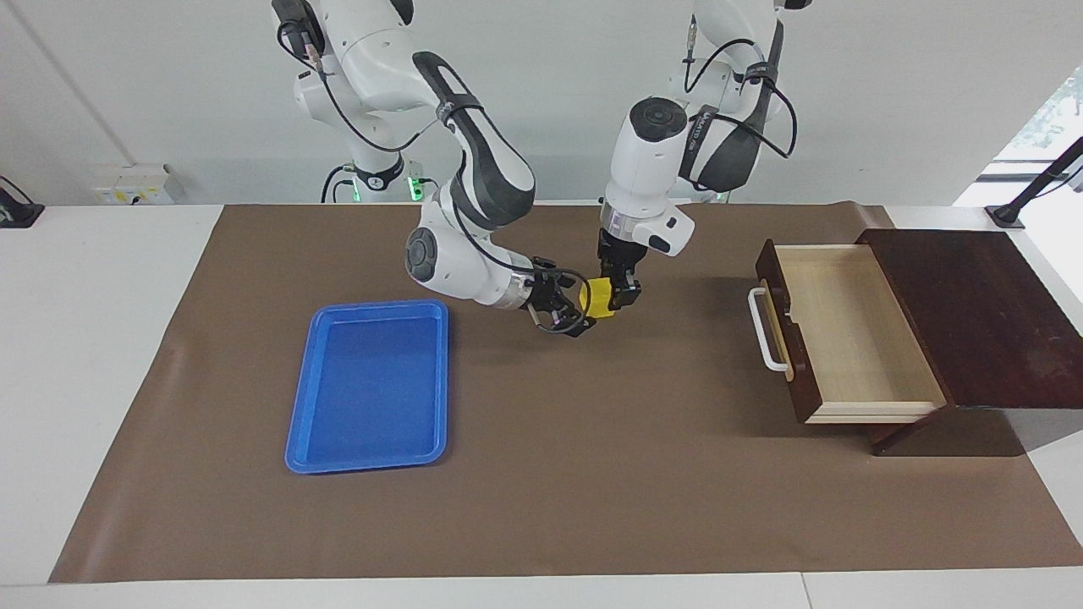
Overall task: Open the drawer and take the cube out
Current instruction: 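Grasp the yellow cube with the right gripper from the left gripper, then carry the cube with the right gripper while the left gripper shuts the drawer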
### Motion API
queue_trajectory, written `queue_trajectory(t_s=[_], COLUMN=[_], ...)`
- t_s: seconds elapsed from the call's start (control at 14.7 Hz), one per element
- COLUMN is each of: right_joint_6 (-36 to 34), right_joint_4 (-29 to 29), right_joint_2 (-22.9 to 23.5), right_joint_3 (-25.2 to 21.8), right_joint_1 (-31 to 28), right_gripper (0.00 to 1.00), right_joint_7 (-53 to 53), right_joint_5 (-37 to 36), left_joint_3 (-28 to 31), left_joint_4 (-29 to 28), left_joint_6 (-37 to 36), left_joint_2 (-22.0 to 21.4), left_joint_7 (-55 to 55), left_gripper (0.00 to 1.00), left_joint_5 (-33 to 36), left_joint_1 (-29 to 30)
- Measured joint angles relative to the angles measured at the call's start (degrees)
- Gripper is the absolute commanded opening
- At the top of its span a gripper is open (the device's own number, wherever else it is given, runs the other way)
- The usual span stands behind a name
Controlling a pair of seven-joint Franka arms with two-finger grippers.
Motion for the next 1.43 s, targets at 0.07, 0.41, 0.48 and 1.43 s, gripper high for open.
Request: queue_trajectory(t_s=[0.07,0.41,0.48,1.43], right_joint_6=[0.01,0.02,0.02,1.95], right_joint_4=[0.3,1.01,1.01,1.91], right_joint_2=[0.05,0.25,0.29,0.75], right_joint_3=[0.0,-0.01,-0.02,-0.1], right_joint_1=[0.14,0.7,0.7,0.94], right_gripper=[1.0,1.0,0.92,0.0], right_joint_7=[0.5,1.44,1.45,3.96], right_joint_5=[0.0,0.0,0.0,0.05], left_joint_3=[0.02,0.04,0.04,0.28], left_joint_4=[0.0,0.0,0.0,-0.04], left_joint_6=[0.02,0.06,0.07,0.2], left_joint_2=[0.0,0.0,0.0,-0.03], left_joint_7=[-0.07,-0.17,-0.17,-0.94], left_gripper=[0.0,0.0,0.0,1.0], left_joint_5=[0.02,0.05,0.06,1.84], left_joint_1=[-0.17,-0.26,-0.26,-0.28])
